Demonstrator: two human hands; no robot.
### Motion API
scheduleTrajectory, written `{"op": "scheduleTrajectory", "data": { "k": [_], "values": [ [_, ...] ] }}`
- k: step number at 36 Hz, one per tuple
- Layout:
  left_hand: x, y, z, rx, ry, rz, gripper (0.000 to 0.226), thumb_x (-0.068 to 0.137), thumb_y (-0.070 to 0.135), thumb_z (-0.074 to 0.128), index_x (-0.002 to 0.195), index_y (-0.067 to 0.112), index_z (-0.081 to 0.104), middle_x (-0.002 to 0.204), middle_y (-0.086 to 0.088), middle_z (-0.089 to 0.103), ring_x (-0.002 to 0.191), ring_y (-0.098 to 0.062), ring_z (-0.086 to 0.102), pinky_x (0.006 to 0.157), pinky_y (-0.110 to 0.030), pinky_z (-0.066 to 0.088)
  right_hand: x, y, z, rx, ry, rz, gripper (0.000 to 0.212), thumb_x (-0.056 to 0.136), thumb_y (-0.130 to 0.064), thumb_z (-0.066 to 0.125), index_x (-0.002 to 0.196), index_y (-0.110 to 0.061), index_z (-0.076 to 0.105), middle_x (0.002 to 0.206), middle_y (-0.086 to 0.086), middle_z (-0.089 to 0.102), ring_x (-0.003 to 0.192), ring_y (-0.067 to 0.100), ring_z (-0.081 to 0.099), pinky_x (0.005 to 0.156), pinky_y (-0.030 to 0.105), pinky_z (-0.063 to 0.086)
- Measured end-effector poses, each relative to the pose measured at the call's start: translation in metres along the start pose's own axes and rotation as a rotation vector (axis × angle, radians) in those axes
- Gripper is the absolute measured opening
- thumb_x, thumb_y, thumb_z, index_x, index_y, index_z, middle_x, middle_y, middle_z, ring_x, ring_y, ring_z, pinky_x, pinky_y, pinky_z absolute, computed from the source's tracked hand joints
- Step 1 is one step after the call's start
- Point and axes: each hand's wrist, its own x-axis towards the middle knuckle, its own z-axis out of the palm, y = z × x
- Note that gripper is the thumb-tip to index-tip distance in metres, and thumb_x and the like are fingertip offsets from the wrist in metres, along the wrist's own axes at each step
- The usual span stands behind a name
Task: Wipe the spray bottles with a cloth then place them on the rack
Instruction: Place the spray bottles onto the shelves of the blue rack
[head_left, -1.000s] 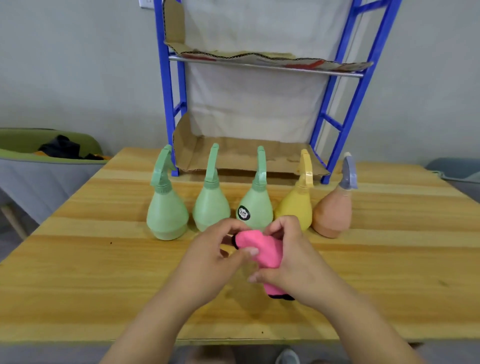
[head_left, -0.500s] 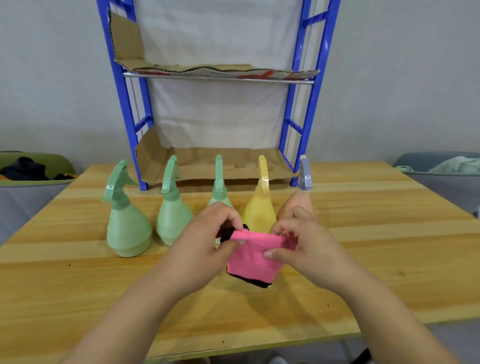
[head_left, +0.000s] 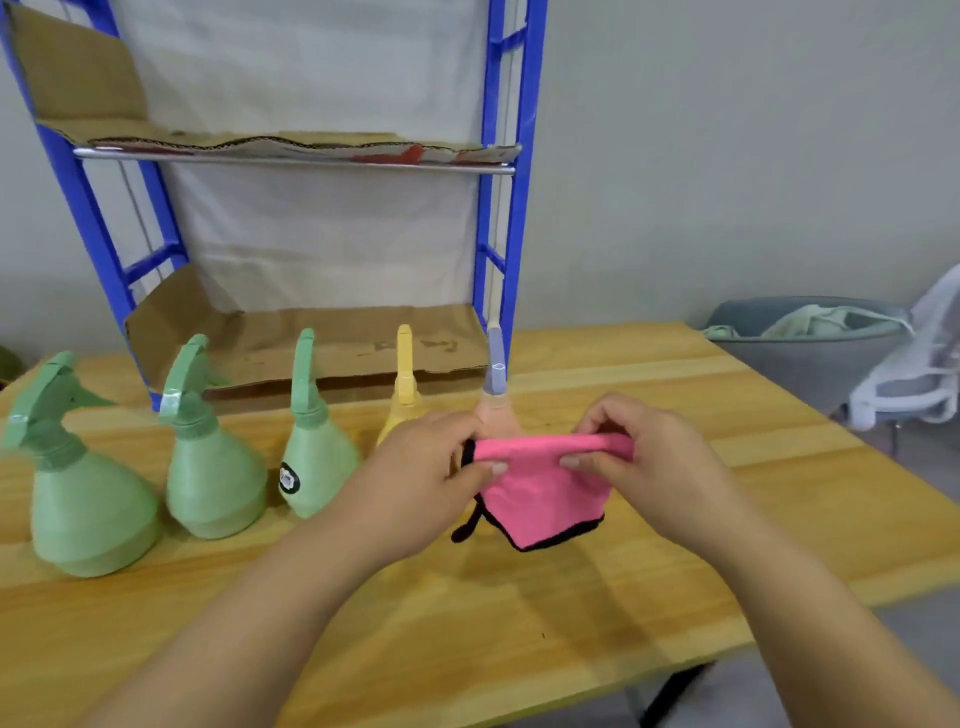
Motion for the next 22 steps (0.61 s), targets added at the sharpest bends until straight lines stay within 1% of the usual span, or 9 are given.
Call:
{"op": "scheduleTrajectory", "data": {
  "k": [3, 4, 7, 8, 11, 15, 18, 20, 22],
  "values": [
    [0.016, 0.014, 0.016, -0.047, -0.036, 0.016, 0.012, 0.090, 0.032, 0.060, 0.083, 0.023, 0.059, 0.075, 0.004, 0.060, 0.069, -0.008, 0.051, 0.060, -0.020, 0.039, -0.003, 0.018, -0.015, 0.002, 0.012, 0.053, 0.022, 0.076, -0.022, 0.078, 0.072, -0.024, 0.057, 0.066, -0.007, 0.061, 0.065, 0.009, 0.052, 0.057, 0.022, 0.039],
    [0.020, 0.018, 0.022, -0.083, -0.051, 0.010, 0.013, 0.090, 0.033, 0.059, 0.080, 0.024, 0.058, 0.073, 0.003, 0.059, 0.066, -0.008, 0.051, 0.059, -0.019, 0.040, -0.004, 0.024, -0.020, 0.005, 0.013, 0.076, 0.021, 0.075, -0.023, 0.079, 0.072, -0.024, 0.058, 0.066, -0.009, 0.061, 0.064, 0.006, 0.052, 0.056, 0.019, 0.038],
    [0.030, 0.029, 0.038, -0.260, -0.135, -0.066, 0.015, 0.092, 0.030, 0.058, 0.083, 0.017, 0.060, 0.077, -0.005, 0.064, 0.065, -0.016, 0.063, 0.067, -0.038, 0.055, -0.007, 0.041, -0.036, 0.008, -0.013, 0.156, 0.017, 0.072, -0.029, 0.080, 0.075, -0.026, 0.063, 0.074, -0.009, 0.064, 0.071, 0.001, 0.054, 0.058, 0.014, 0.039],
    [0.033, 0.034, 0.043, -0.341, -0.167, -0.101, 0.015, 0.092, 0.027, 0.058, 0.085, 0.014, 0.061, 0.078, -0.009, 0.066, 0.063, -0.019, 0.067, 0.067, -0.040, 0.056, -0.008, 0.047, -0.041, 0.017, -0.037, 0.190, 0.016, 0.072, -0.031, 0.080, 0.076, -0.026, 0.065, 0.077, -0.008, 0.066, 0.072, 0.002, 0.056, 0.057, 0.014, 0.039],
    [0.038, 0.040, 0.064, -0.453, -0.241, -0.194, 0.018, 0.092, 0.021, 0.059, 0.086, 0.004, 0.061, 0.075, -0.016, 0.067, 0.060, -0.024, 0.068, 0.062, -0.038, 0.058, -0.009, 0.066, -0.050, 0.040, -0.159, 0.294, 0.015, 0.073, -0.033, 0.080, 0.076, -0.025, 0.067, 0.079, -0.006, 0.066, 0.070, 0.006, 0.060, 0.053, 0.015, 0.042],
    [0.044, 0.028, 0.104, -0.388, -0.332, -0.319, 0.019, 0.085, 0.022, 0.067, 0.084, 0.004, 0.061, 0.076, -0.013, 0.068, 0.066, -0.028, 0.071, 0.065, -0.045, 0.059, -0.007, 0.096, -0.044, -0.085, -0.328, 0.371, 0.016, 0.078, -0.032, 0.078, 0.083, -0.021, 0.068, 0.086, -0.003, 0.066, 0.075, 0.010, 0.061, 0.055, 0.017, 0.044],
    [0.050, 0.017, 0.131, -0.237, -0.327, -0.338, 0.012, 0.080, 0.027, 0.070, 0.079, 0.020, 0.061, 0.078, -0.002, 0.068, 0.067, -0.020, 0.069, 0.067, -0.041, 0.058, -0.003, 0.116, -0.029, -0.194, -0.373, 0.355, 0.017, 0.080, -0.023, 0.076, 0.093, -0.015, 0.067, 0.086, -0.005, 0.062, 0.073, 0.006, 0.053, 0.053, 0.013, 0.035],
    [0.056, 0.011, 0.141, -0.139, -0.292, -0.323, 0.014, 0.079, 0.031, 0.070, 0.077, 0.025, 0.058, 0.071, 0.006, 0.061, 0.065, -0.013, 0.062, 0.060, -0.031, 0.051, 0.001, 0.128, -0.021, -0.207, -0.353, 0.352, 0.016, 0.081, -0.018, 0.075, 0.095, -0.015, 0.068, 0.086, -0.008, 0.061, 0.077, 0.007, 0.055, 0.057, 0.012, 0.037],
    [0.063, 0.007, 0.146, -0.064, -0.255, -0.304, 0.016, 0.079, 0.033, 0.070, 0.081, 0.025, 0.057, 0.066, 0.009, 0.053, 0.059, -0.006, 0.050, 0.050, -0.022, 0.034, 0.007, 0.135, -0.016, -0.222, -0.324, 0.352, 0.014, 0.082, -0.016, 0.073, 0.095, -0.016, 0.068, 0.089, -0.006, 0.064, 0.082, 0.009, 0.058, 0.062, 0.016, 0.041]
  ]
}}
